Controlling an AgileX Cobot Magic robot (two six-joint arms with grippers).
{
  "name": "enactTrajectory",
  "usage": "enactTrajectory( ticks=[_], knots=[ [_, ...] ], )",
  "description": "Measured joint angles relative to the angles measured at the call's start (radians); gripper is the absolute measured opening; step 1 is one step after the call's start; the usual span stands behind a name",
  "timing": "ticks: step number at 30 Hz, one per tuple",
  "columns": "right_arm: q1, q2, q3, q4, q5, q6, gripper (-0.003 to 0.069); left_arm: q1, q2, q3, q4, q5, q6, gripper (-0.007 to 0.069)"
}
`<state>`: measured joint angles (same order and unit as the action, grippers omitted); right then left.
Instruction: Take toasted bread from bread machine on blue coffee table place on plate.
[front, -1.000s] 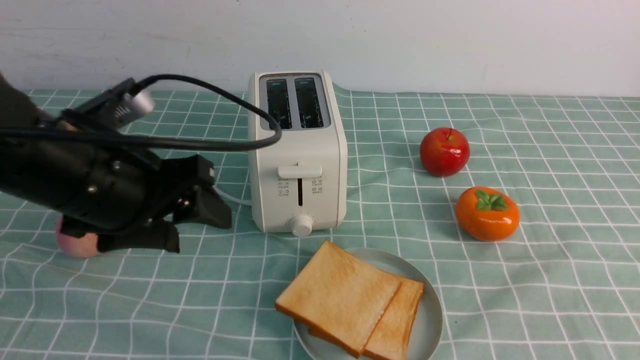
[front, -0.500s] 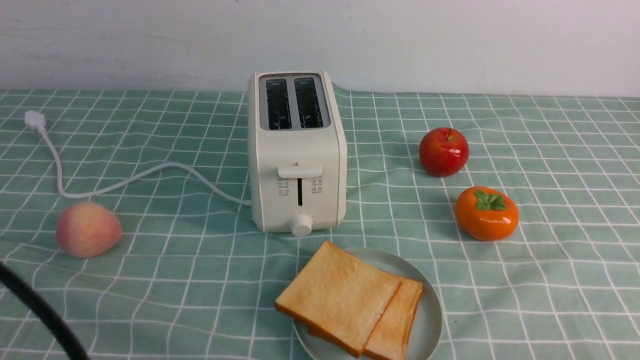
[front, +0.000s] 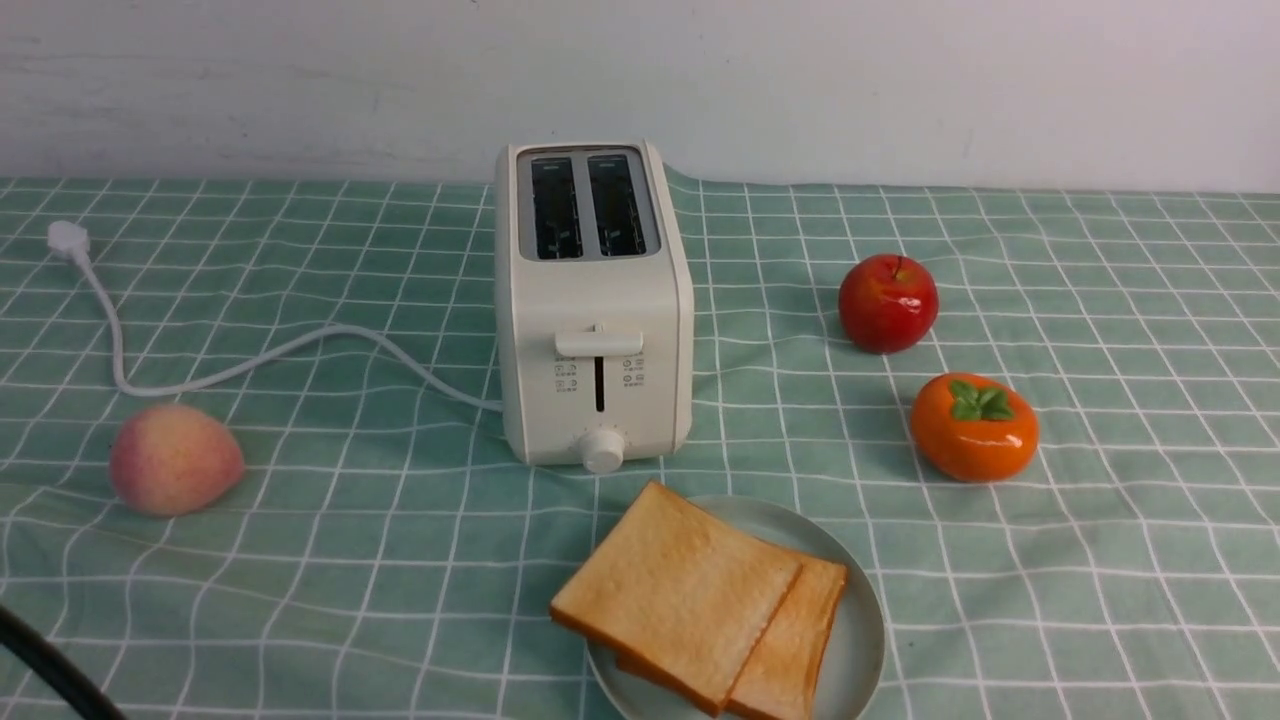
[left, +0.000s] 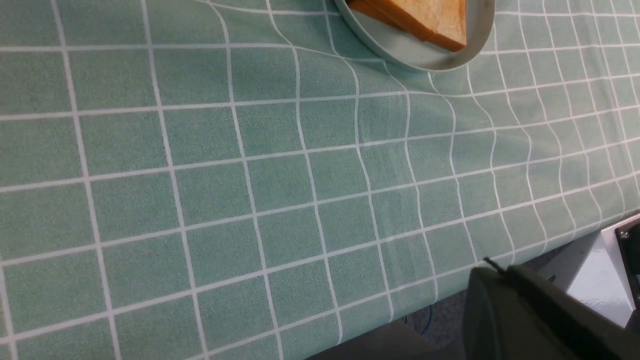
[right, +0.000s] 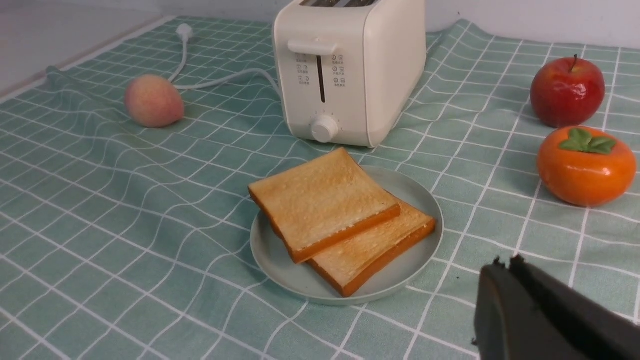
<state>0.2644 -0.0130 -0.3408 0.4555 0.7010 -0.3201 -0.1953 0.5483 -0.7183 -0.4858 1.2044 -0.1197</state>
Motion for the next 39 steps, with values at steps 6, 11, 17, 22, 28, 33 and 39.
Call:
enactTrajectory(
  ticks=[6,11,17,22,28,33,39],
  knots=[
    [0.0,0.0,0.0,0.0,0.0,0.0,0.0,0.0,0.0,0.0,0.004,0.002,0.0,-0.0014],
    [0.0,0.0,0.0,0.0,0.0,0.0,0.0002,0.0,-0.01,0.001,0.021,-0.032,0.004,-0.0014],
    [0.0,0.0,0.0,0.0,0.0,0.0,0.0008,0.0,-0.104,0.002,0.123,-0.321,0.007,-0.0014],
    [0.0,0.0,0.0,0.0,0.001,0.0,0.0014,0.0,-0.13,0.005,0.212,-0.484,0.006,-0.0014],
    [0.0,0.0,0.0,0.0,0.001,0.0,0.0021,0.0,-0.197,0.141,0.356,-0.675,-0.066,-0.0013],
    [0.0,0.0,0.0,0.0,0.001,0.0,0.0027,0.0,-0.322,0.367,0.448,-0.87,-0.104,-0.0013],
    [0.0,0.0,0.0,0.0,0.001,0.0,0.0033,0.0,-0.494,0.645,0.557,-1.013,-0.151,-0.0012]
  ],
)
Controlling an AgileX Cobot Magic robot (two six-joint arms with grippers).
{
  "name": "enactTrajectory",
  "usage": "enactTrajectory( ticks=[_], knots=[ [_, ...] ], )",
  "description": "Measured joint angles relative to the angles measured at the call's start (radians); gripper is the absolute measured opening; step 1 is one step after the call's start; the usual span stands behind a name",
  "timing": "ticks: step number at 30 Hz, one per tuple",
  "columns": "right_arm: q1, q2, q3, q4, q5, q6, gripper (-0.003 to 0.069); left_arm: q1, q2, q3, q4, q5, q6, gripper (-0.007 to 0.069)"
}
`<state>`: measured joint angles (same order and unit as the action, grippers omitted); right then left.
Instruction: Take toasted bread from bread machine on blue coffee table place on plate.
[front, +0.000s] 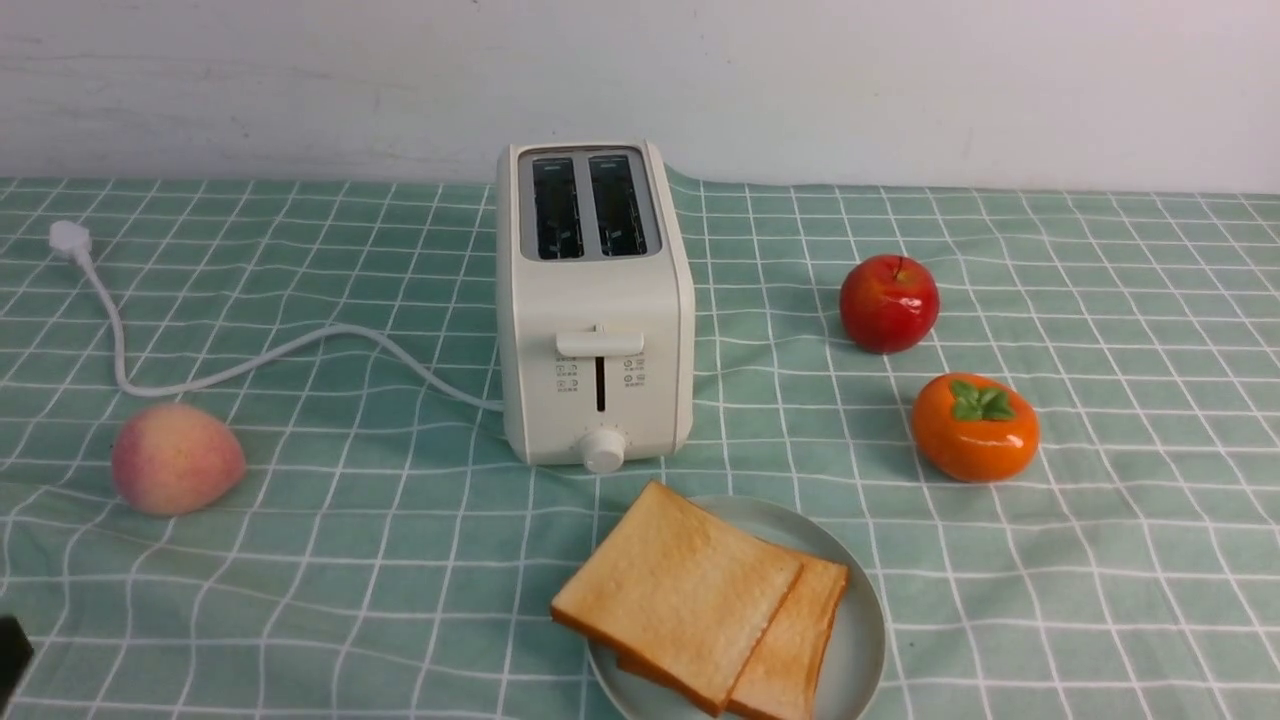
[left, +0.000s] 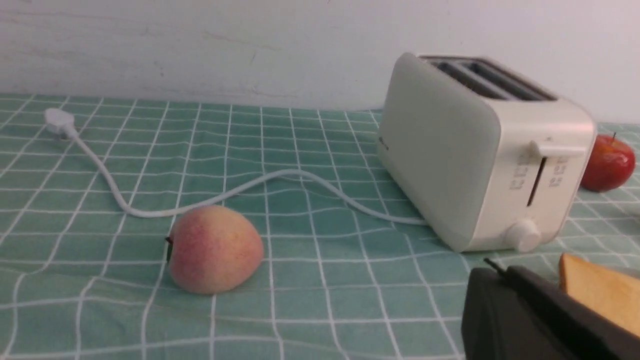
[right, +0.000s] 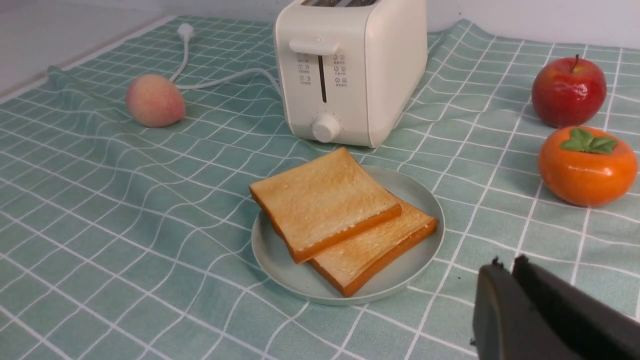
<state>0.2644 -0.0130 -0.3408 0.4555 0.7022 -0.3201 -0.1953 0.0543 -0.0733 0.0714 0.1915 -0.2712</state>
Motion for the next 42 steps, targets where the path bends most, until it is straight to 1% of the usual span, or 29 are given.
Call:
enactTrajectory(
  ticks=[2,4,8,10,42],
  knots=[
    [0.0,0.0,0.0,0.0,0.0,0.0,0.0033,0.0,-0.044,0.062,0.007,-0.006,-0.035,-0.0011],
    [0.0,-0.001,0.0,0.002,0.0,0.0,0.0033,0.0,-0.061,0.094,0.011,0.028,-0.066,-0.001],
    [0.0,-0.002,0.0,0.0,0.0,0.0,0.0033,0.0,-0.064,0.103,0.012,0.186,-0.079,-0.0005],
    [0.0,-0.002,0.0,0.0,0.0,0.0,0.0033,0.0,-0.064,0.104,0.012,0.217,-0.079,-0.0004],
    [0.0,-0.003,0.0,0.001,0.0,0.0,0.006,0.0,-0.064,0.104,0.008,0.217,-0.079,0.0017]
  ],
)
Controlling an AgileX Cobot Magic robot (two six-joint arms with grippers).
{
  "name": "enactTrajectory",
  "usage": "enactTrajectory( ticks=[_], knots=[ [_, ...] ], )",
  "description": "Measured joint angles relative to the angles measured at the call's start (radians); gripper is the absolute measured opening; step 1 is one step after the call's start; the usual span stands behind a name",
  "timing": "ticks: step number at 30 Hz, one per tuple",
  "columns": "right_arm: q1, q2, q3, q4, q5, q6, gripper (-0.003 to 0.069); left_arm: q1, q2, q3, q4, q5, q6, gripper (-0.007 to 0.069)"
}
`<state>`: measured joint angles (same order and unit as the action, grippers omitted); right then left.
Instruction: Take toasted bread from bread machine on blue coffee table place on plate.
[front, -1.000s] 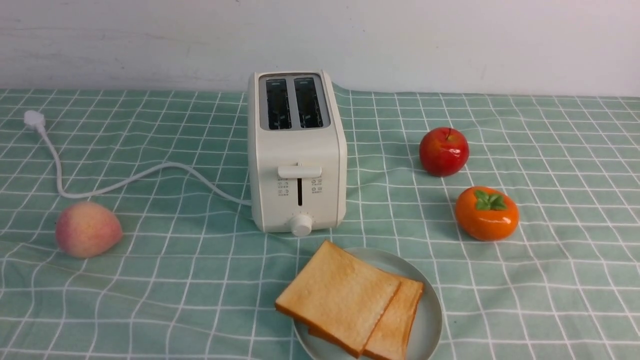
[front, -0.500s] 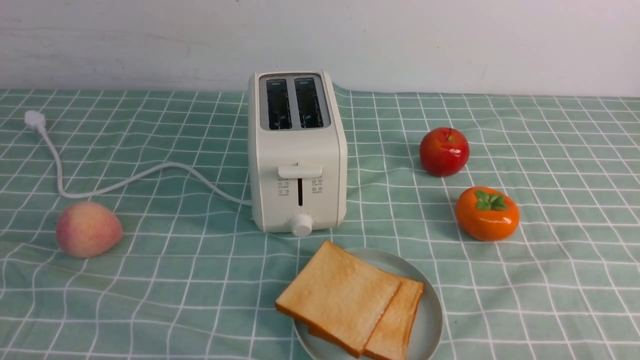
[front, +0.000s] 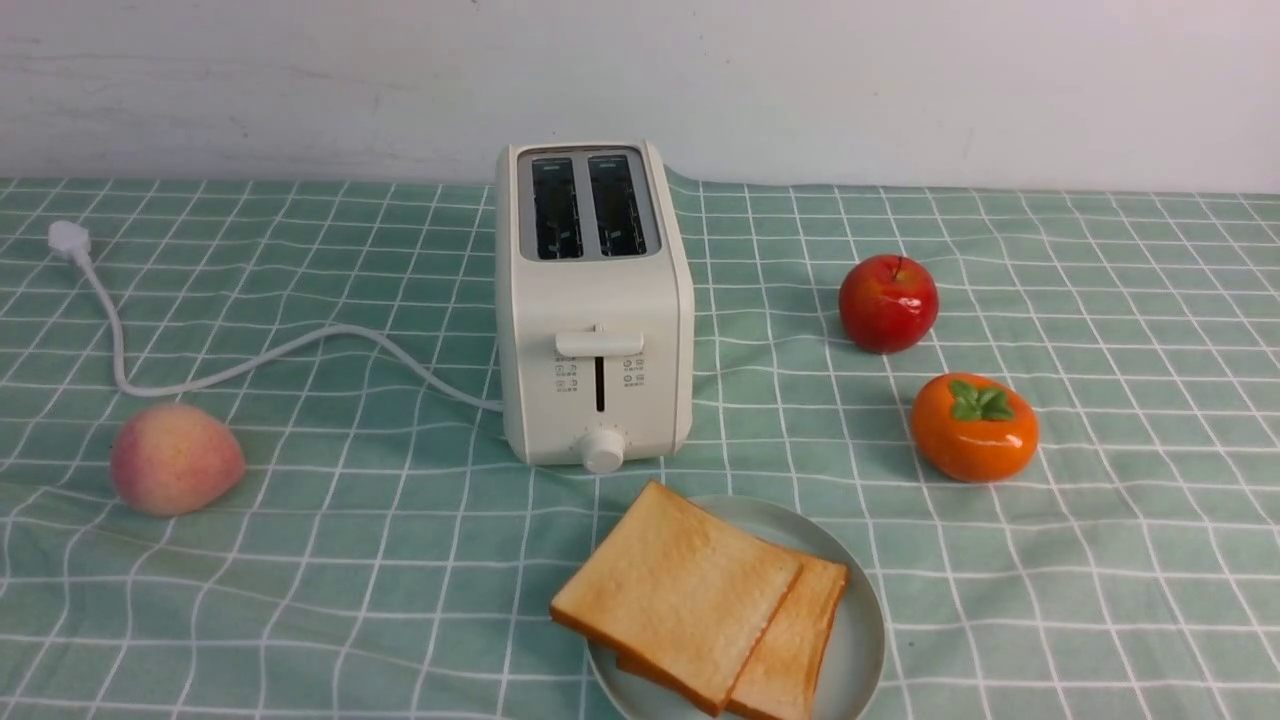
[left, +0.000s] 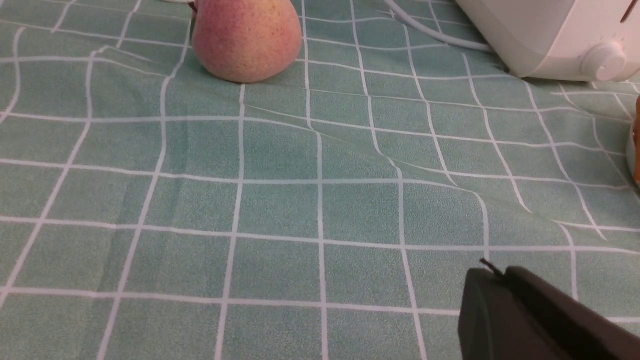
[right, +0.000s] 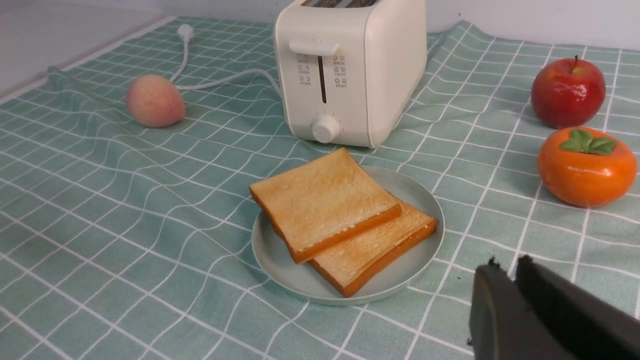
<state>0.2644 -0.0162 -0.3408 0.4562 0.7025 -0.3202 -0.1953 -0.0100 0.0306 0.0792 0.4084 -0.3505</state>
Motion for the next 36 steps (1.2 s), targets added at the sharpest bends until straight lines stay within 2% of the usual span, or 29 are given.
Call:
enactTrajectory(
  ticks=[16,21,24,27,30,31,33,36],
  knots=[
    [-0.008,0.0,0.0,0.0,0.0,0.0,0.0083,0.0,0.0,0.0,0.0,-0.001,0.0,0.0036],
    [-0.058,0.0,0.0,-0.003,0.001,-0.001,0.009,0.0,0.0,0.0,0.0,-0.001,0.0,0.0036],
    [-0.113,0.0,0.0,-0.062,-0.013,-0.011,0.0094,0.0,0.0,0.0,0.0,-0.001,0.0,0.0036],
    [-0.171,-0.001,0.017,-0.19,-0.055,-0.01,0.0096,0.0,0.0,0.0,0.0,-0.001,0.0,0.0036],
    [-0.192,-0.001,0.078,-0.263,-0.138,0.057,0.0098,0.0,0.0,0.0,0.0,-0.001,0.0,0.0036],
    [-0.192,-0.001,0.083,-0.266,-0.143,0.064,0.0098,0.0,0.0,0.0,0.0,-0.001,0.0,0.0036],
    [-0.194,-0.001,0.154,-0.283,-0.203,0.162,0.0102,0.0,0.0,0.0,0.0,-0.001,0.0,0.0036],
    [-0.197,-0.001,0.216,-0.286,-0.211,0.215,0.0106,0.0,0.0,0.0,0.0,-0.001,0.0,0.0036]
  ],
)
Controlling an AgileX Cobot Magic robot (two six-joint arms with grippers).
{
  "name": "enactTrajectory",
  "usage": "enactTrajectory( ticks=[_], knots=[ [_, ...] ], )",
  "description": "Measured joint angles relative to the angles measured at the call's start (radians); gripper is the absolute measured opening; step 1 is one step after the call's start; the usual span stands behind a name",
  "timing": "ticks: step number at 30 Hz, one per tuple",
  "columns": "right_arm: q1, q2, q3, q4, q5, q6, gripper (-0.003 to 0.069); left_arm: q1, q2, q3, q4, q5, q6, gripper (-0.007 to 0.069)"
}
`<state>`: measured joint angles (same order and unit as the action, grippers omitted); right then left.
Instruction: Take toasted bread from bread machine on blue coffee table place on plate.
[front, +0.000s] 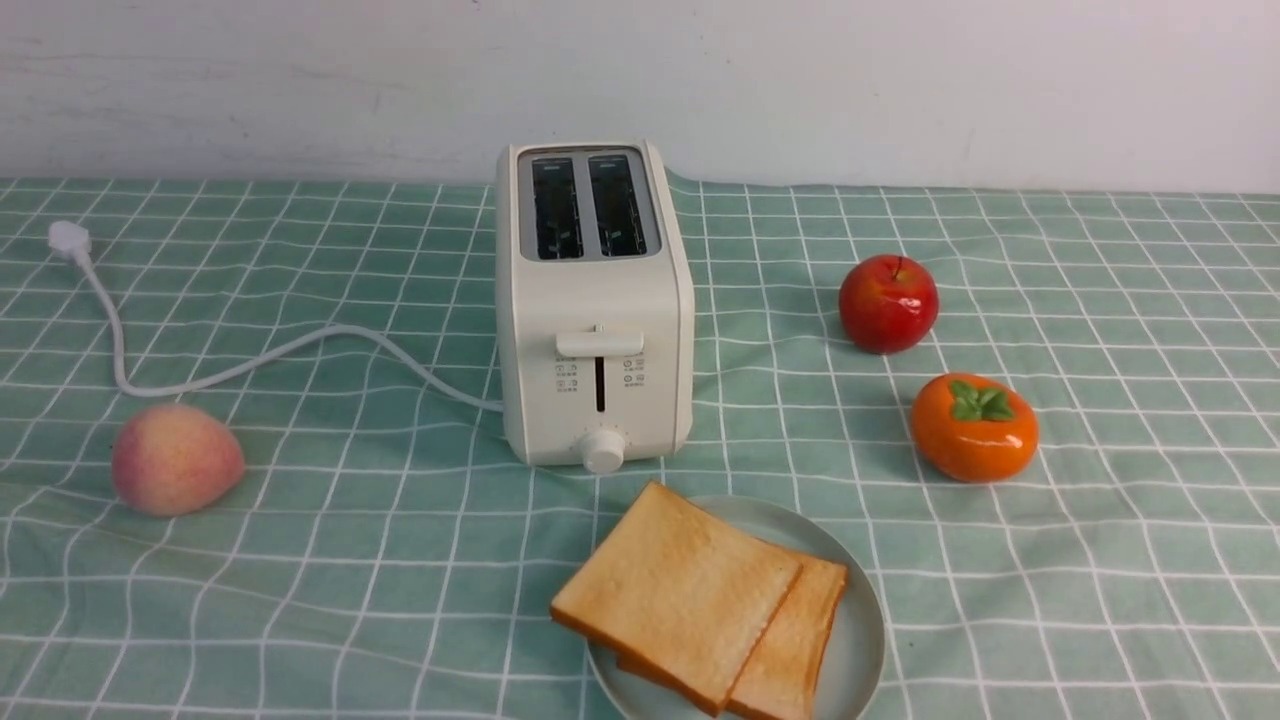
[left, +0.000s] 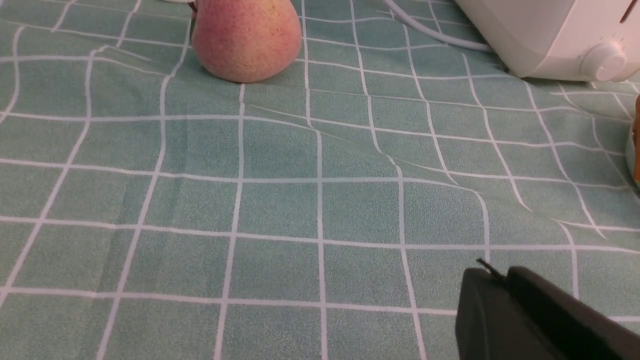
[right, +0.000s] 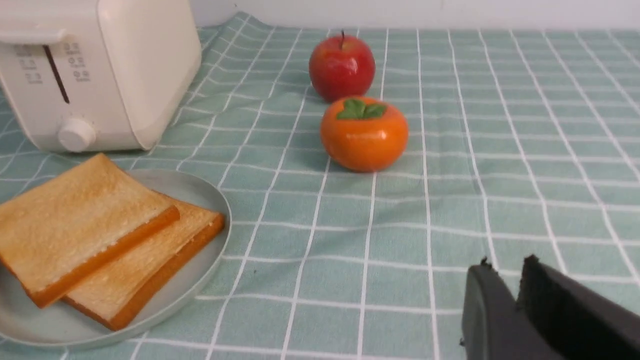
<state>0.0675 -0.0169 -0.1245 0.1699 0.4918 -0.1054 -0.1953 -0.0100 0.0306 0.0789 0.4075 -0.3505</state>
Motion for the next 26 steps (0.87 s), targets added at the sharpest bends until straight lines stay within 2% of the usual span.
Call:
enactTrajectory(
  ticks=[7,9,26],
  knots=[
    [-0.002,0.0,0.089,0.004,-0.005,0.018,0.0106,0.0,0.0,0.0,0.0,0.0,0.0,0.0039],
    [-0.003,0.0,0.128,0.006,-0.052,0.024,0.0108,0.0,0.0,0.0,0.0,0.0,0.0,0.0045],
    [-0.003,0.0,0.136,-0.003,-0.086,0.022,0.0129,0.0,-0.001,0.0,0.0,-0.001,0.0,0.007]
  ],
)
